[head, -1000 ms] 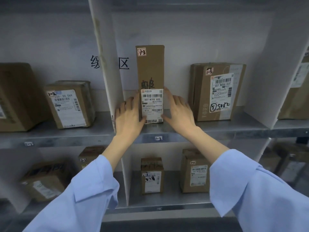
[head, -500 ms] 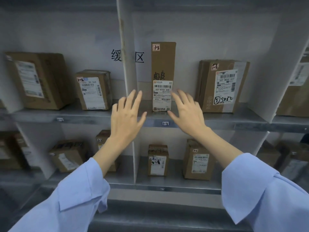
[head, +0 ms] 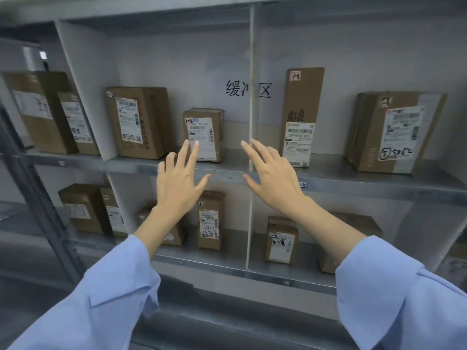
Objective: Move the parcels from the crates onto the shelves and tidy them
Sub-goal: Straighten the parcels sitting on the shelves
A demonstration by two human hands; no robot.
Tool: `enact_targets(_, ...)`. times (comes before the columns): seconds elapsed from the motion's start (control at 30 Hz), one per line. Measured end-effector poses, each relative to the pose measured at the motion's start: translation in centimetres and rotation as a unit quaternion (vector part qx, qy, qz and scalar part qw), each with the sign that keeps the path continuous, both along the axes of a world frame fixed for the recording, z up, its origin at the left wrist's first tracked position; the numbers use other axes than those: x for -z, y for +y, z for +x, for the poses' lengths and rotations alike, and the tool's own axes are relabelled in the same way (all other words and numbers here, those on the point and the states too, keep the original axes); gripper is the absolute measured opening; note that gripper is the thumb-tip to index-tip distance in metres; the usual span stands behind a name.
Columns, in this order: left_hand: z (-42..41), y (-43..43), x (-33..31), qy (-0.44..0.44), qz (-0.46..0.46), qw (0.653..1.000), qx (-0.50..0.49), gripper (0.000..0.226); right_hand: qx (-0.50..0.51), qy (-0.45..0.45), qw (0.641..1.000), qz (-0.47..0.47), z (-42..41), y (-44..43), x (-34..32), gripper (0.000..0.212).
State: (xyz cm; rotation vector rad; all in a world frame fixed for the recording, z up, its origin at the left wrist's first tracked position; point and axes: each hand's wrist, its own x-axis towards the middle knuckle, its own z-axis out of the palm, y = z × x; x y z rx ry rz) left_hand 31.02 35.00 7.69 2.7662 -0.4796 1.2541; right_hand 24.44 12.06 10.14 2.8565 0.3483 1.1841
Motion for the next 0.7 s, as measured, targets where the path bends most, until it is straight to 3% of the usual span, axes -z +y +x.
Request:
enact_targets(0.17,4.3,6.4,0.1,0.014,-0.01,0.999,-0.033,0.08,-0.001,-0.001,1.0,0.017,4.5,5.2,-0.2,0.073)
enact_targets(0.43,14.2,16.7,0.2,0.047,-0.055,0.997,-0.03,0.081,0.095,-0.003,0.985,0.141,12.5,10.1,0.2,0.084)
enact_targets(0.7,20.5,19.3,0.7,0.085,-0.116,0.99,-0.009,0.088,0.169,0.002,0.974,0.149,15.4,11.5,0.9,0.087)
